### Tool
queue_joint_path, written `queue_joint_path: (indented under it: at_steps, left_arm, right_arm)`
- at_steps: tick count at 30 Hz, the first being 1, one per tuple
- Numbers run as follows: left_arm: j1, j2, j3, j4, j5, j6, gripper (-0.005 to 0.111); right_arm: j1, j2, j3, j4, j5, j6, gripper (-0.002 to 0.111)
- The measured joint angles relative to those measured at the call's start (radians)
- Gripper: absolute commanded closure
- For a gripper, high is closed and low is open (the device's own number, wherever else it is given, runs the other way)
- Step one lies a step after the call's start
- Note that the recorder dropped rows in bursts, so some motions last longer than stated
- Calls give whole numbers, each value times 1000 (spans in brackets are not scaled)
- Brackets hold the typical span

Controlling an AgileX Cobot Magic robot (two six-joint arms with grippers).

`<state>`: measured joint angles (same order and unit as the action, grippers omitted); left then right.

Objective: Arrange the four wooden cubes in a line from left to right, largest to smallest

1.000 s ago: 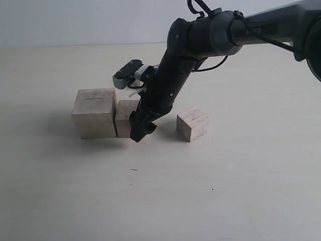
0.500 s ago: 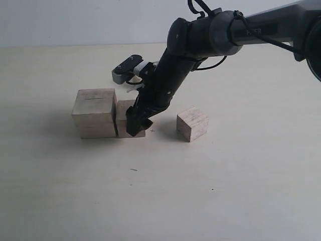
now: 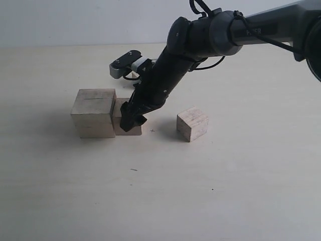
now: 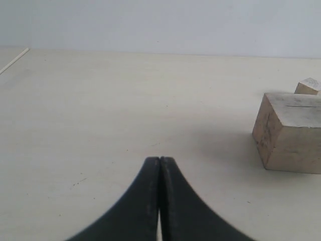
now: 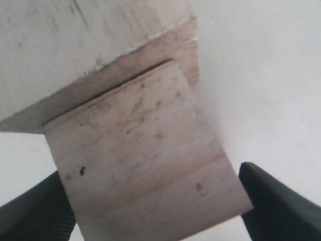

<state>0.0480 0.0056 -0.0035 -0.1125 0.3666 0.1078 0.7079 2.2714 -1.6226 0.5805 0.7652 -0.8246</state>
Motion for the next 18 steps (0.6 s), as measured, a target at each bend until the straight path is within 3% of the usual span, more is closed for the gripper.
queue_joint_path:
  at_steps: [18]
  left_arm:
    - [0, 0, 0, 0, 0, 0, 107]
  right_arm:
    - [0, 0, 0, 6, -7, -73, 30]
